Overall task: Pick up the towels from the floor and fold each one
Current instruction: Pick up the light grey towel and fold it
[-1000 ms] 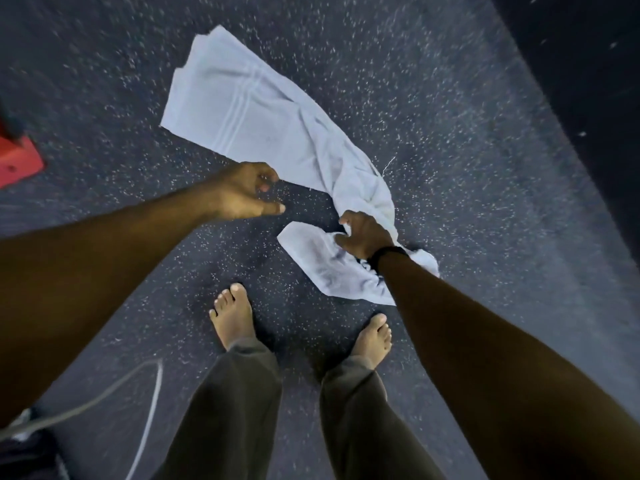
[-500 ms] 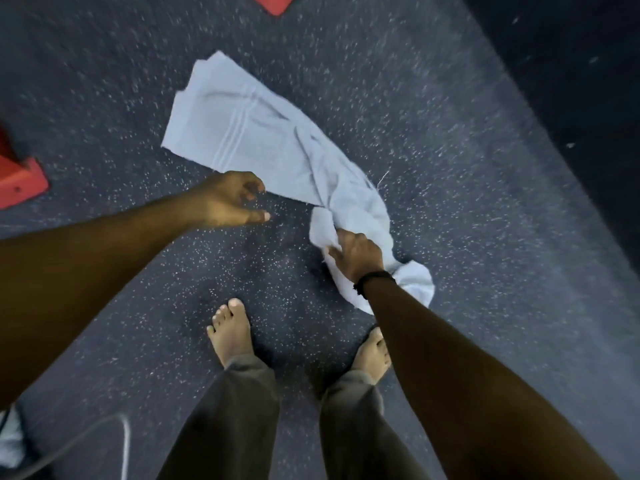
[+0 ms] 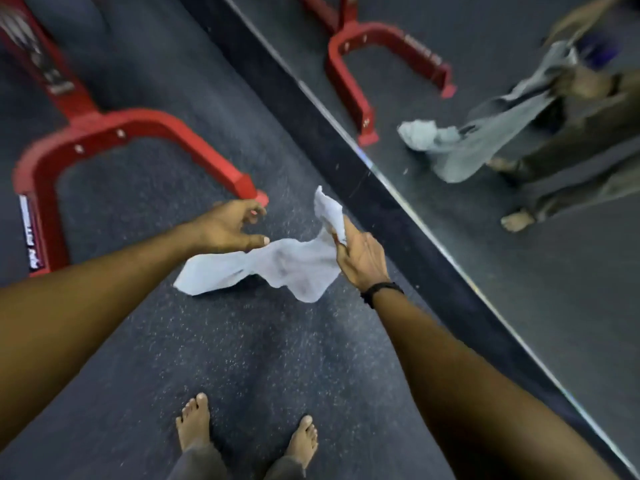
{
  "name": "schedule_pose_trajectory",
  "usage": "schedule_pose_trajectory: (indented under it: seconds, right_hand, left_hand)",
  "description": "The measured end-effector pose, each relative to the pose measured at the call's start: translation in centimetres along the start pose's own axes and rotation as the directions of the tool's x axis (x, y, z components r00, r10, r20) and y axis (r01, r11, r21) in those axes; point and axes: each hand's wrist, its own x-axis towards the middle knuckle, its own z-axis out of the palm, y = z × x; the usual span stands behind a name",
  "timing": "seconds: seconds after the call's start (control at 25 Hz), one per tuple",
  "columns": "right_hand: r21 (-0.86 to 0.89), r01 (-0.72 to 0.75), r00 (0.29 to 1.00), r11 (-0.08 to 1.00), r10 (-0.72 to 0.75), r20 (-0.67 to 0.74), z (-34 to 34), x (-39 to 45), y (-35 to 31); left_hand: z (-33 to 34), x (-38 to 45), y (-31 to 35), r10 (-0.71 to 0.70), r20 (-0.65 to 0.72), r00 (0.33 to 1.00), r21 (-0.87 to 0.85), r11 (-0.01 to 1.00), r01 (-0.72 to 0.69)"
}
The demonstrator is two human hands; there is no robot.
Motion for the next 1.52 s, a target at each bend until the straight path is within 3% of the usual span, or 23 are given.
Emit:
schedule_pose_trajectory:
  seconds: [0.28, 0.4, 0.64, 0.84, 1.08, 1.24, 1.52]
  right_hand:
    - [0.002, 0.135, 0.952, 0.991, -0.129, -0.277, -27.1, 1.2, -11.0]
    - [0.06, 0.287, 0.877, 0.956, -0.238, -0.417, -37.5, 0.1, -14.8]
    - [0.157, 0.359, 0.739, 0.92, -0.178, -0.65, -53.1, -3.8, -20.2]
    - [0.1, 0.315, 0.663, 0.944, -0.143, -0.735, -59.7, -8.2, -21.2]
    - [0.006, 0.076, 0.555, 0.997, -0.037, -0.831, -63.8, -16.9, -20.7]
    - [0.04, -0.11, 0.377, 0.993, 0.079, -0.923, -64.5, -25.8, -20.3]
    - [0.181, -0.377, 0.159, 0.908, 0.256, -0.954, -63.3, -42.9, -20.6]
  left_hand:
    - [-17.4, -8.7, 18.9, 0.205, -0.23, 0.951, 0.146, 0.974, -0.174]
    - [-23.3, -13.0, 26.2, 0.269, -0.329, 0.905, 0.153, 0.961, -0.23]
    - [-30.3, -19.4, 37.9, 0.451, -0.422, 0.787, 0.214, 0.892, -0.397]
    - [-31.8, -21.5, 44.6, 0.614, -0.381, 0.691, 0.237, 0.787, -0.569]
    - [-30.9, -22.1, 50.3, 0.777, -0.179, 0.604, 0.241, 0.629, -0.739]
    - [-27.8, -24.2, 53.9, 0.871, -0.03, 0.491, 0.207, 0.486, -0.849]
    - [-17.5, -30.3, 60.1, 0.929, 0.211, 0.304, 0.032, 0.304, -0.952]
